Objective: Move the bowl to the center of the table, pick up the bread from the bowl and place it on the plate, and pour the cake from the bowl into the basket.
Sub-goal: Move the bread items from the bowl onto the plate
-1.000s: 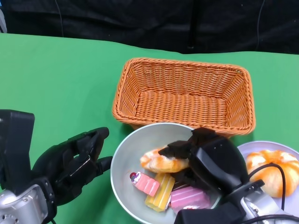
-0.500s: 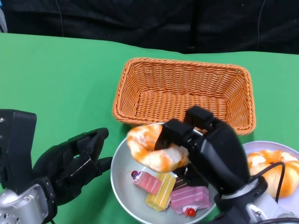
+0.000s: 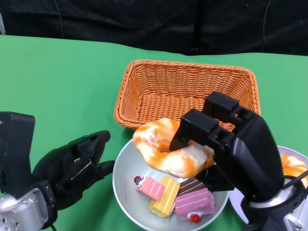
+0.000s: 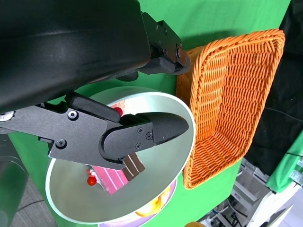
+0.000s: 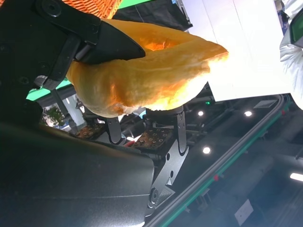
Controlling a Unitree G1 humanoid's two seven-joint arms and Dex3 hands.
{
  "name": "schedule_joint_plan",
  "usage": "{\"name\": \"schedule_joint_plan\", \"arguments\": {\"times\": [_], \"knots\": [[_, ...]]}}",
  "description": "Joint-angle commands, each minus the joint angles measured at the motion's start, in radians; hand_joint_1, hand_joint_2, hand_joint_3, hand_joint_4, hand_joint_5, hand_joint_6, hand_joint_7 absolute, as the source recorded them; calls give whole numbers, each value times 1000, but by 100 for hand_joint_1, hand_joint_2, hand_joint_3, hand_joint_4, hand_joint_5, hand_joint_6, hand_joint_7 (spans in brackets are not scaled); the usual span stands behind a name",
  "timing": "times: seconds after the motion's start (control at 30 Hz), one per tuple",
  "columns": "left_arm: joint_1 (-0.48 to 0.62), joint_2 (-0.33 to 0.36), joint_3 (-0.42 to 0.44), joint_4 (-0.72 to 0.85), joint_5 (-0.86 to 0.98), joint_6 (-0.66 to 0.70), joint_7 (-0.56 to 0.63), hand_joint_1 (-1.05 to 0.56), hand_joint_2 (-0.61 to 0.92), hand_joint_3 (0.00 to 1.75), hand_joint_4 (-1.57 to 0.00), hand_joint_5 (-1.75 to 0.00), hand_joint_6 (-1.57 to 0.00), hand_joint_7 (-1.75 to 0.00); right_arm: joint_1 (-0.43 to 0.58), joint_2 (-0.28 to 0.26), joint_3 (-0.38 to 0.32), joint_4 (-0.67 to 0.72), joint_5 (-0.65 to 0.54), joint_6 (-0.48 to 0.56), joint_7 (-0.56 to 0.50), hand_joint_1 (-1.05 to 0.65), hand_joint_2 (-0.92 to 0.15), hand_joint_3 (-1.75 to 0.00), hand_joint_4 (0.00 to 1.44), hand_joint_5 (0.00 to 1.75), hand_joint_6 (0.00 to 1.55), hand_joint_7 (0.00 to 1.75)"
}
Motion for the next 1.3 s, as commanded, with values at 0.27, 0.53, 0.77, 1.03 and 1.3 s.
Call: {"name": "schedule_joint_plan", "arguments": {"times": [0.27, 0.53, 0.77, 1.03, 1.3], "knots": [[-4, 0, 23, -29, -13, 42, 17, -57, 92, 59, 0, -72, -32, -1, 206, -98, -245, -149, 97, -61, 11, -20, -6, -175, 104, 175, 85, 168], [1, 9, 22, -44, -19, 40, -1, -53, 92, 68, 0, -63, -28, 0, 298, -133, -413, -175, 119, -60, 60, -10, -4, -175, 108, 175, 91, 162], [3, 11, 31, -47, -40, 42, -12, -54, 92, 68, 0, -50, -22, 0, 344, -146, -461, -184, 73, 10, 160, -5, -2, -170, 108, 175, 88, 165], [3, 11, 35, -40, -47, 40, -10, -54, 92, 68, 0, -47, -23, -1, 331, -175, -456, -100, 50, -14, 140, 0, 2, -165, 106, 175, 88, 167], [5, 7, 34, -58, -47, 46, 1, -54, 92, 66, 0, -47, -23, -1, 278, -213, -387, 101, -19, 1, 137, -5, -13, -147, 100, 175, 80, 174]]}}
